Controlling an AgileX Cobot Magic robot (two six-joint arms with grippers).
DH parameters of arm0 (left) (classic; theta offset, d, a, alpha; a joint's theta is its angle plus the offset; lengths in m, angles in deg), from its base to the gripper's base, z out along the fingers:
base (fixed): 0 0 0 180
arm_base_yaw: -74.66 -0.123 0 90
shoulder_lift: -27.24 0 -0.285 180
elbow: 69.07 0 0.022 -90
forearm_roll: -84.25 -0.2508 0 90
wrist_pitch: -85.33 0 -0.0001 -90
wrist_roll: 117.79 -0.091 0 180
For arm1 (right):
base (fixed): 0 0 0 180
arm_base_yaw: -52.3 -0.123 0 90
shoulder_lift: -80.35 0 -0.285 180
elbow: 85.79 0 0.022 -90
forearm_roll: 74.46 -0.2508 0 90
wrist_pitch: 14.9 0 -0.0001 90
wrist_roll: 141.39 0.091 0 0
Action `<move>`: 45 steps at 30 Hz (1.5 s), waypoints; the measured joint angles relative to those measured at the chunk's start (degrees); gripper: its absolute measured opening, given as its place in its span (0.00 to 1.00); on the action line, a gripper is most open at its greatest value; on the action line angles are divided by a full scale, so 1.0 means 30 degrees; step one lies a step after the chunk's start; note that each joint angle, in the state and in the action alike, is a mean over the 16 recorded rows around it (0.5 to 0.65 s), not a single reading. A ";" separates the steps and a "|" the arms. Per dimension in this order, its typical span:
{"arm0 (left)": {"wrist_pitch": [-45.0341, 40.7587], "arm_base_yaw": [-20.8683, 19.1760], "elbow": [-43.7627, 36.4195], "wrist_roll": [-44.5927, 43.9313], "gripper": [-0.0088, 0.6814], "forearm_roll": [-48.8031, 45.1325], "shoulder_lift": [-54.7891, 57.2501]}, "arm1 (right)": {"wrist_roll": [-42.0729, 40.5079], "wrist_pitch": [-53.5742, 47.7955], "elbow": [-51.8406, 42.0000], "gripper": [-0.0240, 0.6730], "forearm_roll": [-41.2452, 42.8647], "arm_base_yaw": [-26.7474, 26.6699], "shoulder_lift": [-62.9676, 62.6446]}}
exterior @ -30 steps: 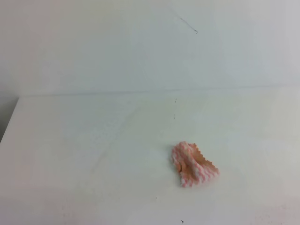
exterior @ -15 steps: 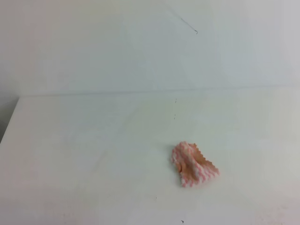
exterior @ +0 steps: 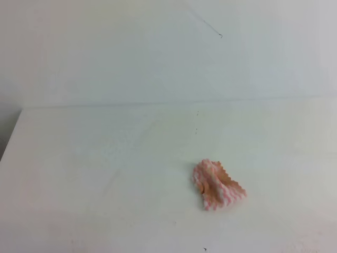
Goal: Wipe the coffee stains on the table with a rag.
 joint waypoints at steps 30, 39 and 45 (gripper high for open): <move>0.0000 0.0000 0.0000 0.0000 0.01 0.0000 0.0000 | -0.5902 -0.0606 0.0037 0.03 -0.0678 -0.0003 0.0092; 0.0000 0.0000 0.0000 0.0000 0.01 0.0000 0.0000 | -0.8416 -0.0530 0.0067 0.03 -0.0679 -0.0005 0.0069; 0.0000 0.0000 0.0000 0.0000 0.01 0.0000 0.0000 | -0.8495 -0.0526 0.0067 0.03 -0.0679 -0.0003 0.0070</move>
